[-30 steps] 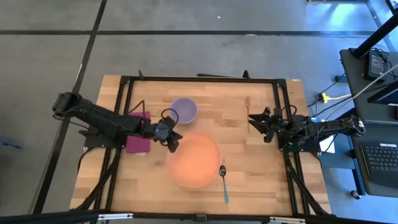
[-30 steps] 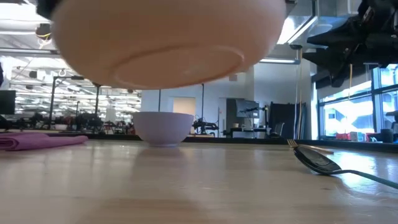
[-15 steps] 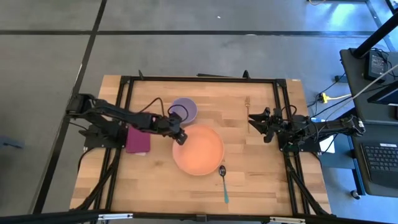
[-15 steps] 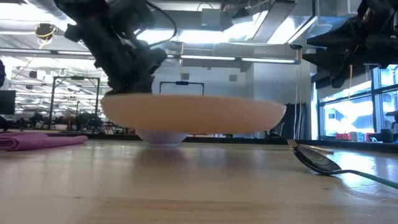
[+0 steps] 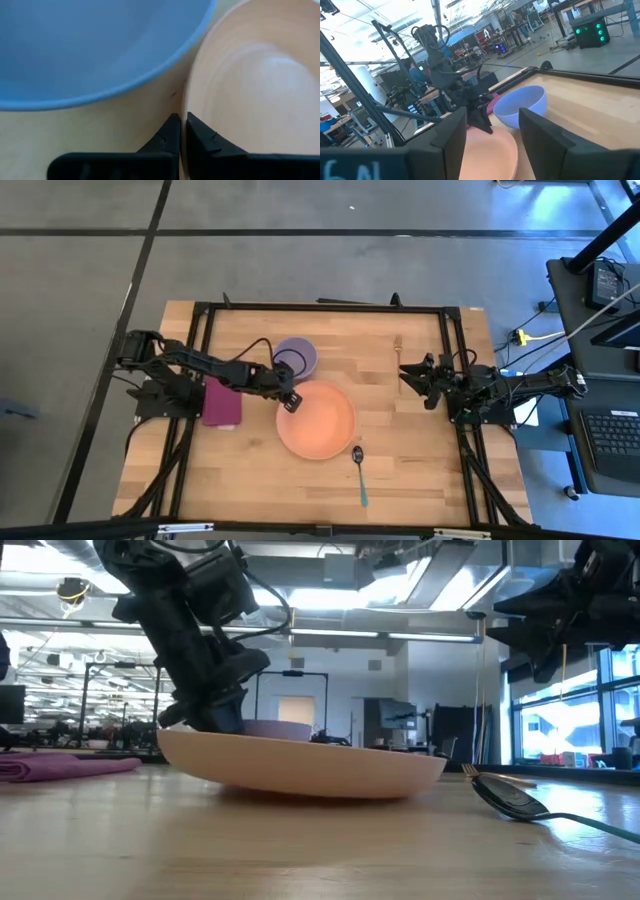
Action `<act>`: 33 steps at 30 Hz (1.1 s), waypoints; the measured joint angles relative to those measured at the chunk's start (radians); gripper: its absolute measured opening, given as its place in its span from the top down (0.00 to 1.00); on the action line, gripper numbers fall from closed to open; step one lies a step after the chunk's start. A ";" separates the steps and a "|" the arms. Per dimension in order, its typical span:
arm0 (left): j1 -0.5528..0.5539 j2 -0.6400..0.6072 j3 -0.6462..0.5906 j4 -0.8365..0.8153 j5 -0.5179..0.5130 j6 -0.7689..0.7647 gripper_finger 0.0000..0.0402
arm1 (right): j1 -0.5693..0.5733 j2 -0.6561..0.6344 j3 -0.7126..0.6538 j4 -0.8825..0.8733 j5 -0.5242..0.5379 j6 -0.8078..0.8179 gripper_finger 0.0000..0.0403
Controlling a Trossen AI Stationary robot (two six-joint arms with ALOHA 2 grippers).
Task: Set table place
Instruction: Move the orange plate to the center of the table
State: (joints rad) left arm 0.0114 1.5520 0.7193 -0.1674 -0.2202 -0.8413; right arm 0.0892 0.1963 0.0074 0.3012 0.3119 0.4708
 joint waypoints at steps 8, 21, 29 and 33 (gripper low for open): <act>0.034 0.000 0.000 -0.004 -0.001 0.028 0.97 | 0.000 0.000 0.000 -0.001 -0.008 0.046 0.55; 0.029 0.050 0.001 0.012 0.004 0.001 0.92 | 0.000 0.000 0.000 0.000 -0.012 0.050 0.55; 0.011 0.058 0.001 0.026 0.010 0.020 0.91 | 0.000 0.000 0.000 0.002 -0.011 0.049 0.55; 0.011 0.058 0.007 0.028 0.014 0.051 0.87 | 0.000 0.000 0.000 0.002 -0.011 0.049 0.55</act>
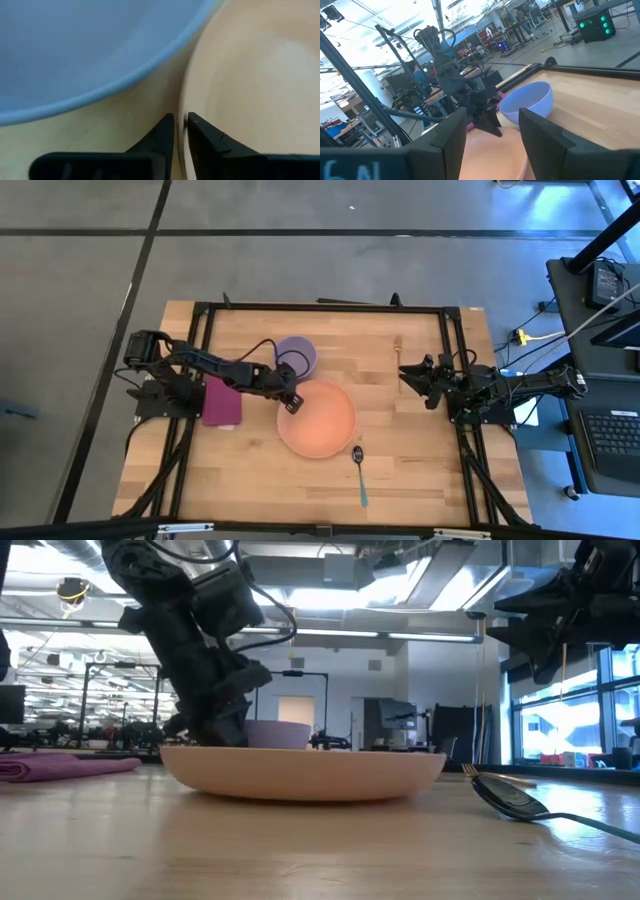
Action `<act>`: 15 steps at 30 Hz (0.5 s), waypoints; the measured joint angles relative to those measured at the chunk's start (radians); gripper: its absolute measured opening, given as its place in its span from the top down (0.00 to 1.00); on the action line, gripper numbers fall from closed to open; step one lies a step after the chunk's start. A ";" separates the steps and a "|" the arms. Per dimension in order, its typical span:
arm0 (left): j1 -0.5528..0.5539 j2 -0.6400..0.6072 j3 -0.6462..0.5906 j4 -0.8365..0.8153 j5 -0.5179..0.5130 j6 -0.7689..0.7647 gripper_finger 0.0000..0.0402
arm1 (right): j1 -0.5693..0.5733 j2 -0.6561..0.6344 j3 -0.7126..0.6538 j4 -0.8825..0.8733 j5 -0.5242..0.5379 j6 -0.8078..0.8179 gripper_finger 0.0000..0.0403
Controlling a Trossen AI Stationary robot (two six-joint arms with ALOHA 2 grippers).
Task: Set table place
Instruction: Move the orange plate to the center of the table, then put the violet bowl on the orange plate
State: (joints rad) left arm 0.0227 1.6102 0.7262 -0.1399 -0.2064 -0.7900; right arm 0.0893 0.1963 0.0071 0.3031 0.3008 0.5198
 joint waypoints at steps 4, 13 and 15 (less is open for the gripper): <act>0.000 0.001 0.030 -0.006 0.022 0.015 0.81 | 0.000 0.000 0.000 0.000 0.000 0.000 0.55; 0.000 0.001 0.181 -0.256 -0.018 0.057 0.75 | 0.000 0.000 0.000 0.000 -0.011 0.000 0.55; 0.000 0.001 0.223 -0.317 -0.047 0.086 0.75 | 0.000 0.000 0.000 0.000 -0.015 0.000 0.55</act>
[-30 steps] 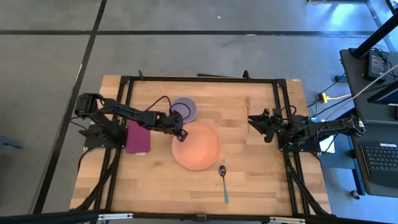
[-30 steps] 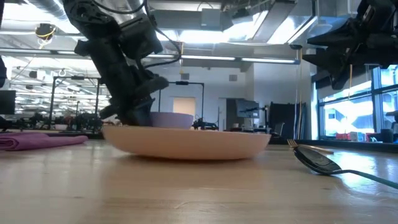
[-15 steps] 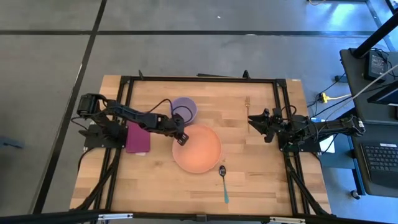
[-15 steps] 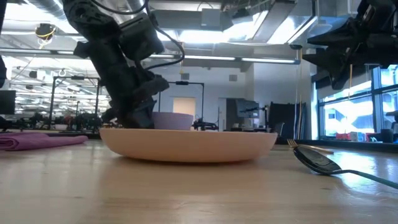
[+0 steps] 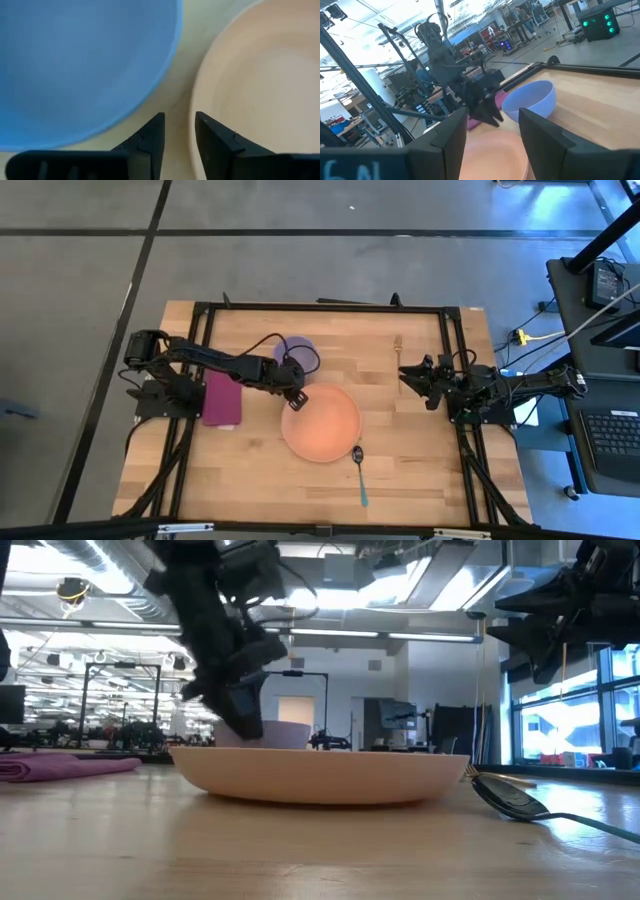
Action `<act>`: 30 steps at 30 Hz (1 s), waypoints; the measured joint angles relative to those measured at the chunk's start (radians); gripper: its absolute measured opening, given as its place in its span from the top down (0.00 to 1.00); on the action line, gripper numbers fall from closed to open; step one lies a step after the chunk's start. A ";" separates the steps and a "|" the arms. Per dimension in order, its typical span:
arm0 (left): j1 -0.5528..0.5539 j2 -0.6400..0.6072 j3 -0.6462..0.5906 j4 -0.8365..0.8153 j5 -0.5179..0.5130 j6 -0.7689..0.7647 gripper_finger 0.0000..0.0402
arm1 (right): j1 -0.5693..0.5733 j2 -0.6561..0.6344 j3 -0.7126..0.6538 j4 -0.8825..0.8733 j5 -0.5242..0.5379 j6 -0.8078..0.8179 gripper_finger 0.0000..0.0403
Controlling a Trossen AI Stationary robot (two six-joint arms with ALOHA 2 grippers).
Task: Set table place
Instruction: Put the violet bowl on the orange plate
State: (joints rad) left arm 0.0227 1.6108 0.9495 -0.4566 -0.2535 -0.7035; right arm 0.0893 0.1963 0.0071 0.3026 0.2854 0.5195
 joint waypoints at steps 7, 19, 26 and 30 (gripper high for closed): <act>-0.041 -0.005 0.174 -0.096 -0.009 0.194 0.78 | 0.000 0.000 0.000 -0.001 0.000 0.000 0.55; 0.016 0.007 0.247 -0.247 -0.033 0.449 0.78 | 0.000 0.000 0.000 -0.001 0.000 0.001 0.55; 0.029 0.036 0.247 -0.206 -0.002 0.512 0.80 | 0.000 0.000 0.000 -0.001 0.000 0.001 0.55; 0.032 0.046 0.248 -0.194 -0.014 0.530 0.82 | 0.000 0.000 0.000 -0.001 0.000 0.001 0.55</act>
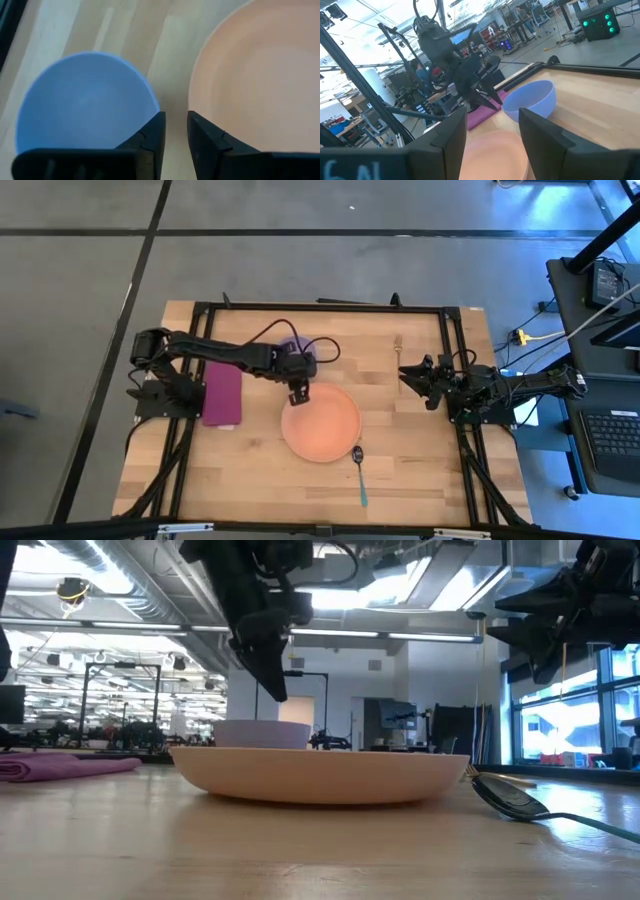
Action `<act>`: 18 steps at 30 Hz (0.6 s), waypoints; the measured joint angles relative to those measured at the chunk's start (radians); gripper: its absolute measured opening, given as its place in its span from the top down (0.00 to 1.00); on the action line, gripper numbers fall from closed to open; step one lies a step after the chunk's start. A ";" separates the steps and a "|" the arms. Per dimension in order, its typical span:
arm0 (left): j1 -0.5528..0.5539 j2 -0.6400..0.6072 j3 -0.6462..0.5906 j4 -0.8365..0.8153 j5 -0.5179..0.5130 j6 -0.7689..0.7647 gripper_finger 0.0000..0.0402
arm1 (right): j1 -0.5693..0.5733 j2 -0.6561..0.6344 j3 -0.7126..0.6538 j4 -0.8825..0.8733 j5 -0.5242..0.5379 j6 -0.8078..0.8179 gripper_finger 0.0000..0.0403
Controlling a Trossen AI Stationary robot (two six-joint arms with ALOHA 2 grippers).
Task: Set table place
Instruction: Put the violet bowl on the orange plate
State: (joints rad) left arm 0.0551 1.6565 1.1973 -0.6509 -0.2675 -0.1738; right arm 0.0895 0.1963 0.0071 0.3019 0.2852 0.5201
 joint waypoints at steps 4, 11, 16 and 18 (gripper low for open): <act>0.004 0.011 0.001 0.012 -0.011 0.001 0.84 | 0.000 0.000 0.000 0.000 0.000 0.001 0.55; 0.007 0.078 -0.001 0.017 -0.015 0.002 0.87 | 0.000 0.000 0.000 0.001 0.000 0.001 0.55; 0.016 0.107 -0.001 0.020 -0.049 0.002 0.89 | 0.000 0.000 0.000 0.001 0.000 0.000 0.55; 0.022 0.108 -0.001 0.020 -0.049 0.002 0.89 | 0.000 0.000 0.000 0.001 0.000 0.000 0.55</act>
State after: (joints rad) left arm 0.0772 1.7646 1.1961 -0.6306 -0.3161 -0.1719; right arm 0.0895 0.1963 0.0071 0.3027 0.2853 0.5203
